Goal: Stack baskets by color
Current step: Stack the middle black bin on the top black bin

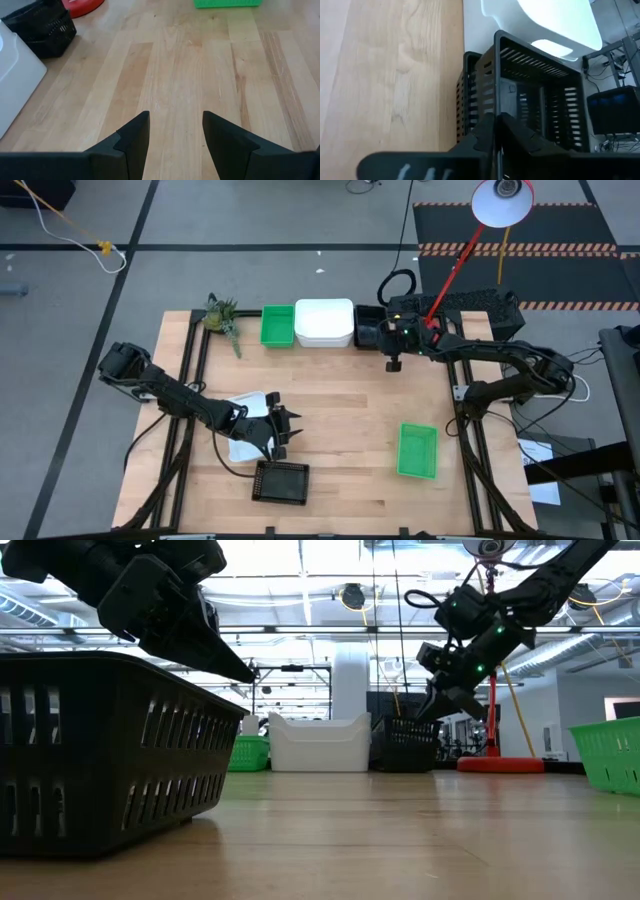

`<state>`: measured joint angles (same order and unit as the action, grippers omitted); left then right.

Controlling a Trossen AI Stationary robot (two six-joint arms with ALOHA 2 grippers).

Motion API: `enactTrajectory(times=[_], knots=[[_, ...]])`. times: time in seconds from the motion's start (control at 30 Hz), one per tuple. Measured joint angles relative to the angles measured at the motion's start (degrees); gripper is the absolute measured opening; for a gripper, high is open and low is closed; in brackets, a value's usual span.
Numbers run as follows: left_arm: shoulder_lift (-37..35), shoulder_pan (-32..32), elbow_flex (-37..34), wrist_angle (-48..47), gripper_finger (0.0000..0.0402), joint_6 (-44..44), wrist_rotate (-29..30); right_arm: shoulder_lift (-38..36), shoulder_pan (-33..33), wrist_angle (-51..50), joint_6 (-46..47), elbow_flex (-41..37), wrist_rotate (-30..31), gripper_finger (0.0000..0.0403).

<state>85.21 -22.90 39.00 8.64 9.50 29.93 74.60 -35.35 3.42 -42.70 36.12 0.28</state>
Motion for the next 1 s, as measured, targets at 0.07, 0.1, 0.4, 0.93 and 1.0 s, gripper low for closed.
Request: enactTrajectory(times=[0.07,0.1,0.4,0.93,1.0], knots=[[0.00,0.00,0.00,-0.01,0.0186,0.00,0.00,0.03,0.02,-0.20,0.25,0.00,1.45,0.0035],[0.00,0.00,0.00,-0.02,0.0186,0.00,0.00,0.03,0.03,-0.14,0.34,0.00,2.24,0.0039],[0.00,0.00,0.00,-0.02,0.0186,0.05,0.00,0.01,0.07,0.65,2.78,0.02,2.66,0.0079],[0.00,-0.55,0.00,-0.08,0.0186,0.31,-0.08,0.01,0.09,1.77,9.27,0.04,-0.45,0.0091],[0.00,-0.57,0.00,-0.08,0.0186,0.33,-0.07,0.01,0.11,1.72,9.64,0.04,-0.57,0.0074]])
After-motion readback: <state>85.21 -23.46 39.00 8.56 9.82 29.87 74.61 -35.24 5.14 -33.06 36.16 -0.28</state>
